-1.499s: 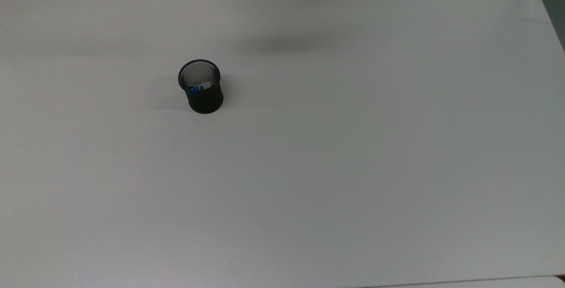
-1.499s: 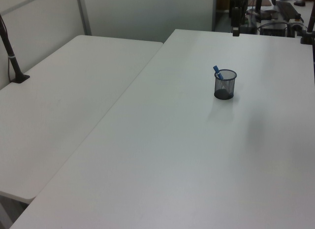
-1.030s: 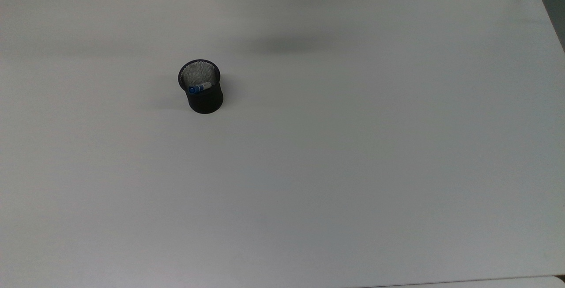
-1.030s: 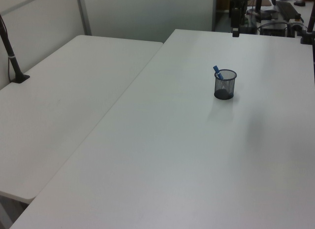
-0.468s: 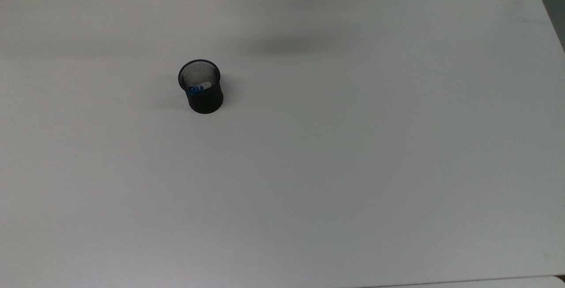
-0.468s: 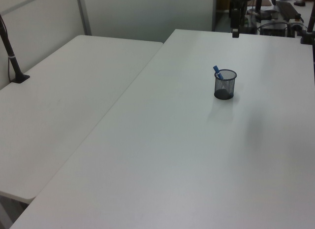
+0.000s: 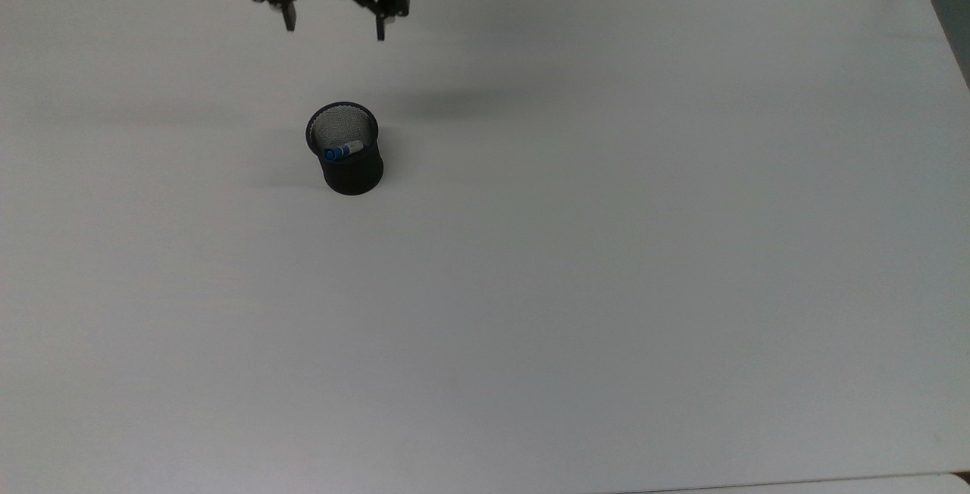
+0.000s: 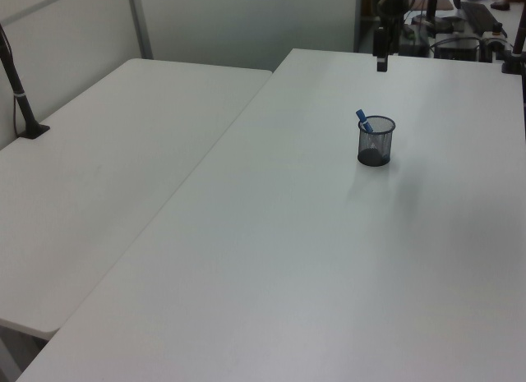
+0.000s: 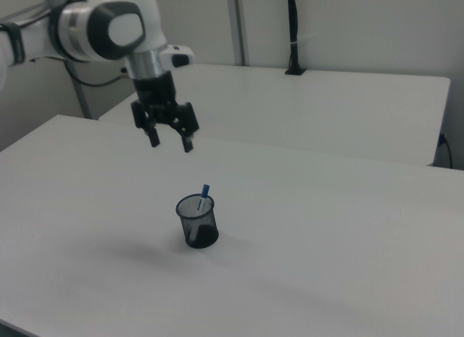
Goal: Remove the marker
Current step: 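Lower the open gripper onto the blue-capped marker in the cup, then close the gripper on the marker's cap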
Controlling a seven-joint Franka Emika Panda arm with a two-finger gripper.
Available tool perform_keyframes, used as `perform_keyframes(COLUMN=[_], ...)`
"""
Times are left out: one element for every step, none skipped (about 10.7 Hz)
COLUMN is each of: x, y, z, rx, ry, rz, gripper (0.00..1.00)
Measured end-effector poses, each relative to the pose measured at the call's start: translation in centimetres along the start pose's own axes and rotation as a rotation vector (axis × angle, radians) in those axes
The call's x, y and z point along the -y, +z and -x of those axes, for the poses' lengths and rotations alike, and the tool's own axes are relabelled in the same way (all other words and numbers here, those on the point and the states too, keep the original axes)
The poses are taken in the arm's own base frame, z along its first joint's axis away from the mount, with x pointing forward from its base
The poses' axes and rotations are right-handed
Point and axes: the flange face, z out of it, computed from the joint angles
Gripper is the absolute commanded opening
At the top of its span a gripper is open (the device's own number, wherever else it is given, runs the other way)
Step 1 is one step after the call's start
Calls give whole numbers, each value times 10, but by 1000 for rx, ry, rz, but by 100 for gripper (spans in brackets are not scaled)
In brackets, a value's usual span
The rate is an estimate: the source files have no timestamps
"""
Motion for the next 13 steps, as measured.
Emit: perform_keyframes(x=[-9,-15,-17,-17,-16,-15,-14,-14,-13,-13,-12,-12,-12], y=[17,37,58,78,95,109,119,127,133,139,141,142,141], z=[-8,-16,-25,-34,-41,-47,-52,-56,-60,-62,-63,-63,-63], rx=[7,12,13,13,13,9,6,-3,-11,-13,-11,-10,-12], ry=[-20,-34,-38,-42,-46,-49,-50,-51,-52,-53,-54,-54,-54], rz=[-1,-2,1,7,8,8,8,8,8,8,7,7,7], gripper=[100,100,100,94,78,64,50,36,27,22,18,14,12])
